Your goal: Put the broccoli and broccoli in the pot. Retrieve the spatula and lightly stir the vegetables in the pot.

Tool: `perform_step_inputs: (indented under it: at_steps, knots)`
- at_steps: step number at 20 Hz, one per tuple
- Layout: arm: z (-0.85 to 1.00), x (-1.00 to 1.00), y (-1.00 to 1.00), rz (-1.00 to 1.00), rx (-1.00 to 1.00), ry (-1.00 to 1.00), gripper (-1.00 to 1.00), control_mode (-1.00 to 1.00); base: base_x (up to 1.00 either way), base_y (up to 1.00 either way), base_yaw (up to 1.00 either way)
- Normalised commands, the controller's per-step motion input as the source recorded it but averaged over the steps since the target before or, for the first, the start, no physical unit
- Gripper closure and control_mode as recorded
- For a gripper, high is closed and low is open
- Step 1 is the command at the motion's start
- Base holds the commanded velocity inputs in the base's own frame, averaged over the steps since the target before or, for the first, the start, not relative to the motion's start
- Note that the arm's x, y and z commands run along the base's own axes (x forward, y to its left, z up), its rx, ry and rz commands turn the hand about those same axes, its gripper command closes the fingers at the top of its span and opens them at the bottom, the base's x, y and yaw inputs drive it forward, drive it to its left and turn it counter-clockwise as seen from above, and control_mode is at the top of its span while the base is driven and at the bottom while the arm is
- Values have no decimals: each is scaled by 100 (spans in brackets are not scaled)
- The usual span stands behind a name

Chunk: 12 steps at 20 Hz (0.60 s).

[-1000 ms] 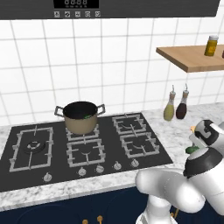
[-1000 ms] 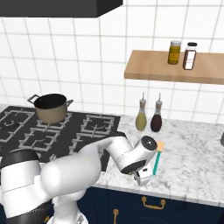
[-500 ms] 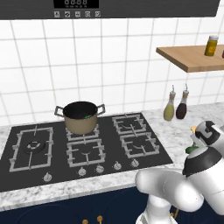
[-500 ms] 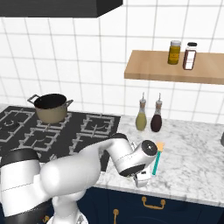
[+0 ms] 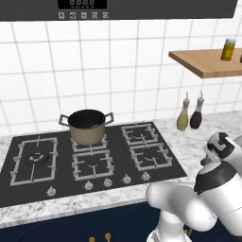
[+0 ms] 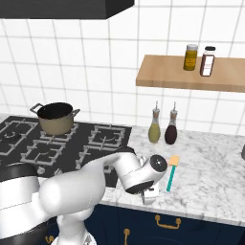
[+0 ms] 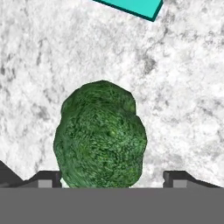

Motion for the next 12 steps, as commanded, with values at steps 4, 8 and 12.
perform_step_inputs:
  at_steps: [4, 8, 12]
  knots:
    - [-9, 1, 15, -3, 0, 0, 100, -100, 0, 0, 0]
    - [0, 3, -2, -3, 0, -2, 100, -100, 0, 0, 0]
    - [23, -11, 2, -2, 0, -7, 100, -100, 0, 0, 0]
